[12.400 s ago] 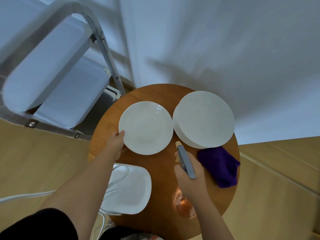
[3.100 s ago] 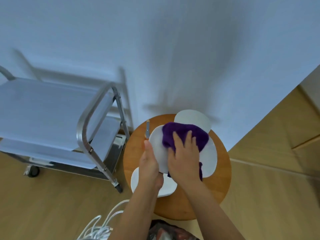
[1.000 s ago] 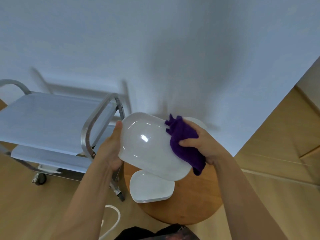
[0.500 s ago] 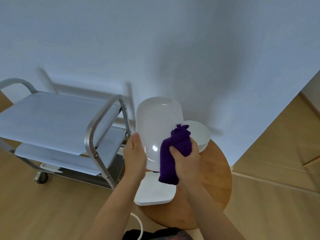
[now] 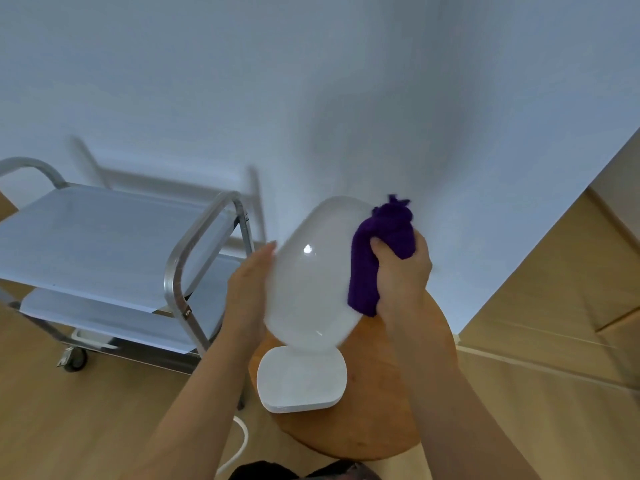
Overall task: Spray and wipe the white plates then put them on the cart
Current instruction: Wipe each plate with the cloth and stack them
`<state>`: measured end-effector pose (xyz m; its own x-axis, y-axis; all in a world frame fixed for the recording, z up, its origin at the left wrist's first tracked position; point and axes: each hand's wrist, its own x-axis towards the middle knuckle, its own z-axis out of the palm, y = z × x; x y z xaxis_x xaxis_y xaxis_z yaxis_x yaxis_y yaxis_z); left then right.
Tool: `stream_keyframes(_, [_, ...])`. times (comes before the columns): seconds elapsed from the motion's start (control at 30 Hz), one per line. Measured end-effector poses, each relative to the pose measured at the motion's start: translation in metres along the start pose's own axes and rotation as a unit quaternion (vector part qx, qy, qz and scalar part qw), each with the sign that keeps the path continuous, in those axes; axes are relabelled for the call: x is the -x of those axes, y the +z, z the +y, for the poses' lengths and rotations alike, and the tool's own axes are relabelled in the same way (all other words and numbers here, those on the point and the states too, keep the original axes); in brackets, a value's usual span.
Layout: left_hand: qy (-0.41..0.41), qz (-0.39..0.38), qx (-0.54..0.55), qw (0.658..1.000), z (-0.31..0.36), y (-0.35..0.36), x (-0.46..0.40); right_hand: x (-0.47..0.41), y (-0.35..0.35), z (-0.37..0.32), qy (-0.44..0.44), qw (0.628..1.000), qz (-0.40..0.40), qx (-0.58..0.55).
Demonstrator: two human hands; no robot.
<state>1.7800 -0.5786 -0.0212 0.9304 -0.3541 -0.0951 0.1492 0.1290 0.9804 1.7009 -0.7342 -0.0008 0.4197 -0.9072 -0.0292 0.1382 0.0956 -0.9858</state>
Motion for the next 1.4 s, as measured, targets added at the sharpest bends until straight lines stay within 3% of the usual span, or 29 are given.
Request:
stream_keyframes(0.07, [-0.091,0.049,0.179,0.978,-0.006,0.007,0.009,0.005,0.007,0.003,0.016,0.994,0.077,-0.071])
stream_keyframes(0.1, [-0.12,0.06,0.219,0.967,-0.011,0.013,0.015,0.007,0.009,0.004,0.023,0.99,0.096,-0.098])
stream_keyframes(0.2, [-0.145,0.123,0.249,0.95,-0.02,0.028,0.02,0.024,0.014,0.014,0.041,0.989,0.092,-0.111])
stream_keyframes(0.3, [-0.086,0.156,0.188,0.966,-0.019,0.019,0.011,0.041,0.004,0.023,0.079,0.993,0.054,-0.071])
stream_keyframes(0.4, [-0.018,0.095,0.091,0.991,-0.019,0.001,0.001,0.033,-0.019,0.021,0.103,0.993,-0.051,-0.019])
stream_keyframes(0.6, [0.009,-0.011,-0.02,1.0,0.0,-0.023,-0.02,-0.003,-0.034,-0.008,0.061,0.972,-0.212,0.084])
stream_keyframes(0.7, [-0.015,-0.056,-0.093,0.994,0.013,-0.025,-0.024,-0.018,-0.04,-0.023,0.08,0.903,-0.383,0.181])
stream_keyframes(0.77, [-0.037,-0.078,-0.115,0.99,0.025,-0.023,-0.031,-0.018,-0.038,-0.022,0.096,0.876,-0.424,0.21])
stream_keyframes(0.87, [-0.07,-0.071,-0.058,0.993,0.039,-0.021,-0.036,-0.007,-0.03,-0.008,0.101,0.915,-0.357,0.161])
stream_keyframes(1.0, [-0.071,0.04,0.151,0.985,0.018,0.002,-0.027,0.015,-0.002,0.017,0.108,0.979,-0.167,0.047])
stream_keyframes(1.07, [-0.093,0.062,0.099,0.989,-0.009,0.019,-0.012,0.028,0.012,0.027,0.123,0.988,-0.093,-0.01])
stream_keyframes(1.13, [-0.096,0.069,0.023,0.993,-0.03,0.024,0.003,0.04,0.015,0.033,0.114,0.99,-0.079,-0.012])
stream_keyframes(1.3, [0.024,0.077,-0.083,0.993,-0.031,0.016,0.004,0.029,0.005,0.024,0.061,0.988,-0.132,0.045])
stream_keyframes(1.4, [0.103,0.048,-0.124,0.986,-0.016,0.01,0.002,0.014,0.006,0.012,0.079,0.989,-0.118,0.033])
